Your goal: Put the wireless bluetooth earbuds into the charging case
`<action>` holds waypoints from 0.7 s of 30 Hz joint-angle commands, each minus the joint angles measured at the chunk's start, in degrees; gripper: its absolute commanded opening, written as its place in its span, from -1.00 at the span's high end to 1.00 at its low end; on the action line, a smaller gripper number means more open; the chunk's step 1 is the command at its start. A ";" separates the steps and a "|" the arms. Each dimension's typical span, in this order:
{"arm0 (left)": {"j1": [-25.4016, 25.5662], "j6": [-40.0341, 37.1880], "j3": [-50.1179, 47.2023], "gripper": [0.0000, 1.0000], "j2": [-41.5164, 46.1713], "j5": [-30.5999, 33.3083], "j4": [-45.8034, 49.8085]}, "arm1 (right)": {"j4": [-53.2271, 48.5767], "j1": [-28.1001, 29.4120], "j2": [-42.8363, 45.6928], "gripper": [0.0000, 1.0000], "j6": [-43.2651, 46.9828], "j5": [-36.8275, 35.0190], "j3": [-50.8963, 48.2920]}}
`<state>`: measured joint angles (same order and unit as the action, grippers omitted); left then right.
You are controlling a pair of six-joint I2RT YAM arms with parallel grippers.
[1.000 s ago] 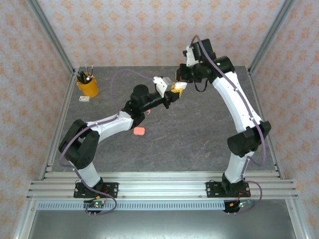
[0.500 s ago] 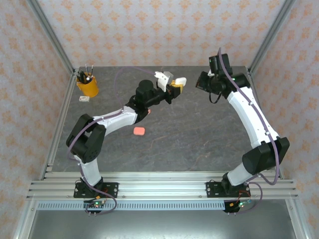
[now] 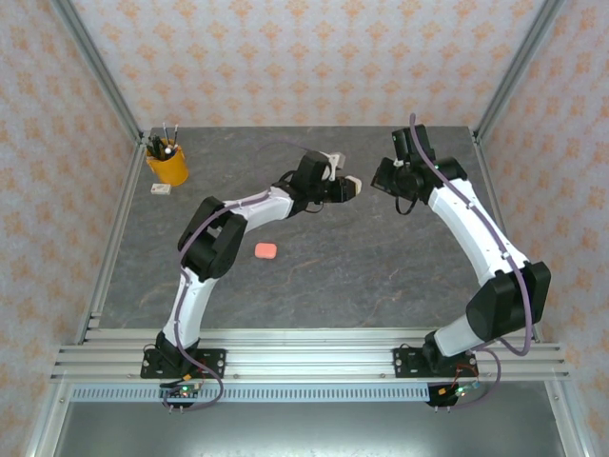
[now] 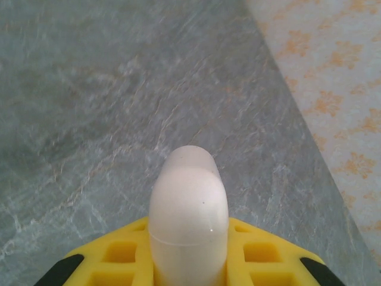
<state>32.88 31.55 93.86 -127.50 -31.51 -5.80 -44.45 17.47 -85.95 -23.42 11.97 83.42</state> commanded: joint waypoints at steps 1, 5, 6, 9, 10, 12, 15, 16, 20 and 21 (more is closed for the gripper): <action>0.98 6.02 4.91 1.00 -1.97 -2.02 8.98 | 1.16 0.15 1.56 1.00 -0.74 -0.54 -0.85; 0.95 7.62 9.39 1.00 -5.41 -2.00 15.09 | 0.97 0.24 2.12 1.00 -0.75 -0.74 -1.49; 0.90 7.86 10.36 1.00 -6.17 -1.77 16.75 | 1.01 0.15 2.42 1.00 -0.70 -0.80 -1.80; 0.82 8.35 13.47 1.00 -8.24 -1.44 21.62 | 0.92 0.19 3.08 1.00 -0.88 -0.66 -2.45; 0.82 8.31 14.38 0.99 -8.73 -0.99 23.27 | 0.92 0.19 3.43 1.00 -0.92 -0.63 -2.66; 0.69 8.18 16.23 0.91 -9.72 -0.17 26.59 | 0.92 0.19 3.96 1.00 -0.99 -0.46 -3.08; 0.54 8.18 18.02 0.79 -10.85 0.95 30.32 | 0.52 0.19 4.53 1.00 -0.96 -0.41 -3.36; 0.41 8.18 18.42 0.75 -11.25 1.24 31.42 | 0.39 0.17 4.77 1.00 -1.01 -0.33 -3.44; -0.09 8.09 18.96 0.60 -12.07 2.30 33.77 | -0.05 0.24 5.57 0.92 -0.93 -0.24 -3.83; -0.16 7.94 18.86 0.54 -12.07 2.53 34.12 | -0.16 0.20 5.76 0.90 -1.01 -0.25 -3.95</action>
<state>33.50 39.18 111.63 -138.17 -31.16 22.63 -44.10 17.47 -81.95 -23.68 11.99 80.51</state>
